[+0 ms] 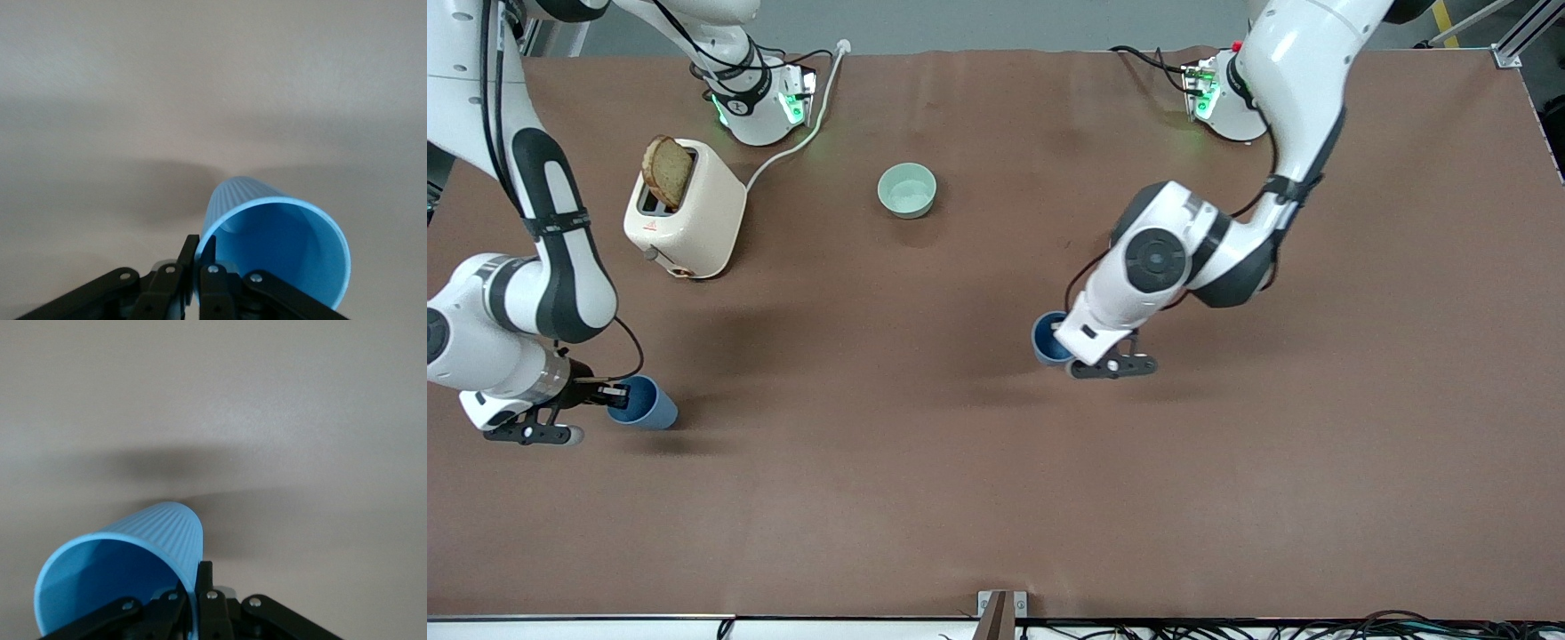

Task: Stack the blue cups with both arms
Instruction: 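Grasp each blue cup with the right gripper and the left gripper, then carry both blue cups toward the table middle with both grippers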

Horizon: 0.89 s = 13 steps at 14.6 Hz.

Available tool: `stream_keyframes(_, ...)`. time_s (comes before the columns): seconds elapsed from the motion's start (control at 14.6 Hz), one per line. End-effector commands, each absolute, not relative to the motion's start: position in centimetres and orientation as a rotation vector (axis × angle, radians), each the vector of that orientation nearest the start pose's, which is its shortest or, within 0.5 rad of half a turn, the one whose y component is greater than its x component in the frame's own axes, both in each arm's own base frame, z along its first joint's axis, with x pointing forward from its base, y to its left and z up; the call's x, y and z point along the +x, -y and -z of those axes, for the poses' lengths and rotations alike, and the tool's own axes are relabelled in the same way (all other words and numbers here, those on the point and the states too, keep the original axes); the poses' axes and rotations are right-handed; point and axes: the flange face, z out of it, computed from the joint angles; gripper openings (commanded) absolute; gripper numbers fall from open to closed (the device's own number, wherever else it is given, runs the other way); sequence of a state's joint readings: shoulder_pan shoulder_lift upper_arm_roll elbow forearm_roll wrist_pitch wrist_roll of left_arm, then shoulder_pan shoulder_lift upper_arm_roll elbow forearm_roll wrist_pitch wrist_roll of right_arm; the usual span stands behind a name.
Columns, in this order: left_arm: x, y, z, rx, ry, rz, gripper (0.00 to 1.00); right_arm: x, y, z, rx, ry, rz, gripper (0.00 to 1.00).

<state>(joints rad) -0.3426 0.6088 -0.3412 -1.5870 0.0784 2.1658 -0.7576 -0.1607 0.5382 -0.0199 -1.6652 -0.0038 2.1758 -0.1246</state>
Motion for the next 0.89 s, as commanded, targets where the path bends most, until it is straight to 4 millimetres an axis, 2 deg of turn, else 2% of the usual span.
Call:
stream_keyframes(0.0,55.9,44.9,-27.5,-3.207,0.226,-0.081,0.01,66.8,7.8,-38.3,-3.122,-0.03,-0.096,0.01)
stream_keyframes(0.07,55.6,46.1,-27.0,-3.212,0.264,-0.069,0.01,66.9,5.9,-40.5,-3.114,-0.072,-0.119,0.02)
stream_keyframes(0.21,55.5,46.7,-26.7,-3.223,0.3,-0.057,0.06,67.2,1.3,-44.0,-3.115,-0.094,-0.17,0.03)
stream_keyframes(0.27,55.5,46.7,-26.7,-3.224,0.308,-0.06,0.25,66.9,-2.0,-45.5,-3.119,-0.123,-0.21,0.03)
stream_keyframes(0.34,55.5,46.8,-26.7,-3.222,0.327,-0.061,0.53,66.6,-5.6,-46.3,-3.122,-0.15,-0.229,0.03)
stream_keyframes(0.41,55.6,46.7,-27.1,-3.223,0.332,-0.051,1.0,66.2,-9.4,-46.7,-3.117,-0.16,-0.23,0.04)
stream_keyframes(0.48,55.8,46.6,-27.8,-3.226,0.329,-0.031,1.0,65.5,-13.2,-46.9,-3.115,-0.152,-0.228,0.04)
stream_keyframes(0.55,56.5,45.9,-29.6,-3.232,0.34,0.004,1.0,64.7,-17.0,-47.3,-3.116,-0.128,-0.21,0.04)
stream_keyframes(0.62,56.9,45.5,-32.2,-3.243,0.348,0.051,1.0,63.9,-19.8,-47.1,-3.116,-0.119,-0.213,0.04)
stream_keyframes(0.69,57.9,43.9,-35.3,-3.244,0.382,0.105,1.0,62.9,-22.9,-47.1,-3.112,-0.136,-0.218,0.03)
stream_keyframes(0.76,59.0,41.1,-39.8,-3.236,0.434,0.172,1.0,61.9,-25.8,-47.1,-3.094,-0.151,-0.224,0.03)
stream_keyframes(0.82,59.5,38.8,-42.9,-3.213,0.457,0.189,1.0,60.8,-28.9,-47.2,-3.06,-0.163,-0.216,0.03)
